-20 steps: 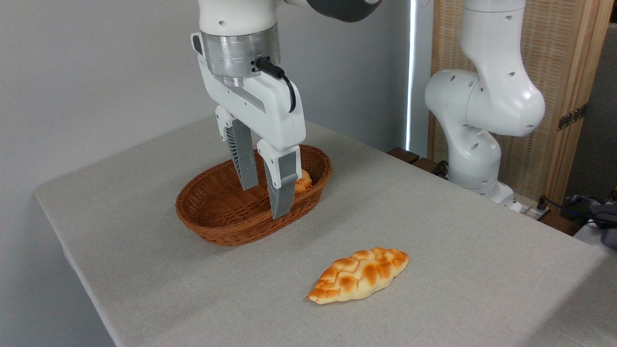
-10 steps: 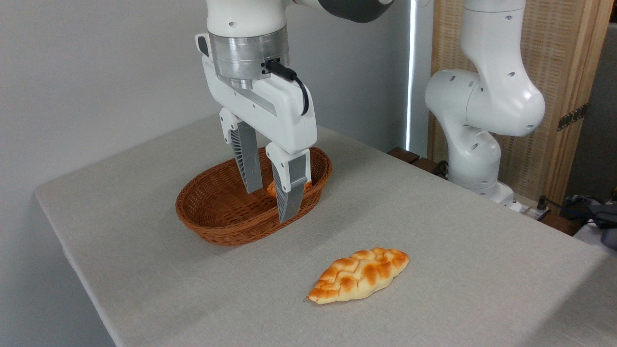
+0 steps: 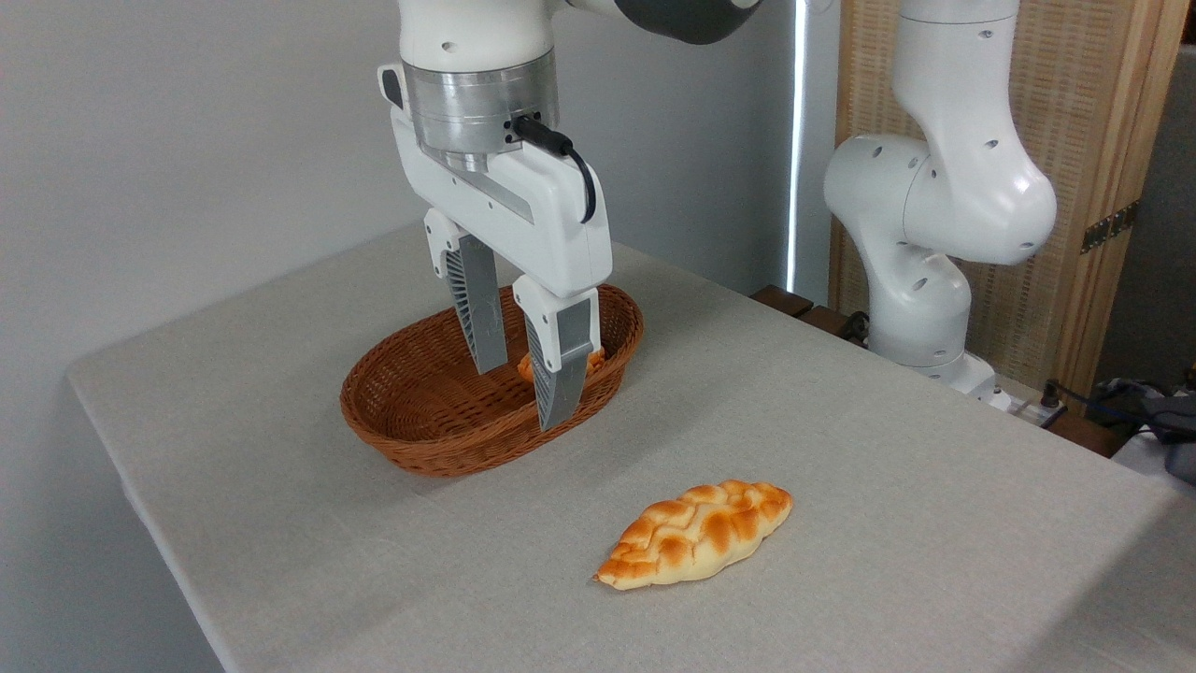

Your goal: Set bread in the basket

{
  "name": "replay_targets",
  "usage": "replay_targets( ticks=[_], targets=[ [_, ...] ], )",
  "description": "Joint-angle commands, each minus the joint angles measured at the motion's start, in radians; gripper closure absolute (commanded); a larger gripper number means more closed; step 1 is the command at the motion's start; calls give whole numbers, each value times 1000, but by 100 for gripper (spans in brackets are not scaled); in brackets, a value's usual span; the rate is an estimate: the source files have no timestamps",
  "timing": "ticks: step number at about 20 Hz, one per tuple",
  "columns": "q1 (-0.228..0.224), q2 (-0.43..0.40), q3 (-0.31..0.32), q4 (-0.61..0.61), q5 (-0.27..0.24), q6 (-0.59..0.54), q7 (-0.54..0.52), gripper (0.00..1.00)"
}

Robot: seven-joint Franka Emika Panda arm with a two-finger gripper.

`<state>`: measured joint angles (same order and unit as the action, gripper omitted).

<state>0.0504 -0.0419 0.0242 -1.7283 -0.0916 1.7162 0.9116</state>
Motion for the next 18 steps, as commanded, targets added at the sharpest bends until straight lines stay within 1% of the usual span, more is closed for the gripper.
replay_targets(
  ticks=[1, 3, 4, 5, 7, 8, 9, 13, 18],
  targets=[
    [-3, -3, 11, 15, -17, -30, 23, 0],
    [-4, -3, 13, 16, -16, -49, 26, 0],
    [-13, -4, 19, 15, -14, -50, 26, 0],
    [-32, -4, 35, 16, -13, -52, 26, 0],
    [-113, -4, 115, 16, -11, -52, 24, 0],
    [-142, -4, 147, 16, -11, -52, 24, 0],
    [-152, -4, 163, 16, -11, -52, 26, 0],
    [-150, -16, 163, 15, -11, -52, 26, 0],
    [-146, -15, 166, 16, -16, -89, 26, 0]
  ],
)
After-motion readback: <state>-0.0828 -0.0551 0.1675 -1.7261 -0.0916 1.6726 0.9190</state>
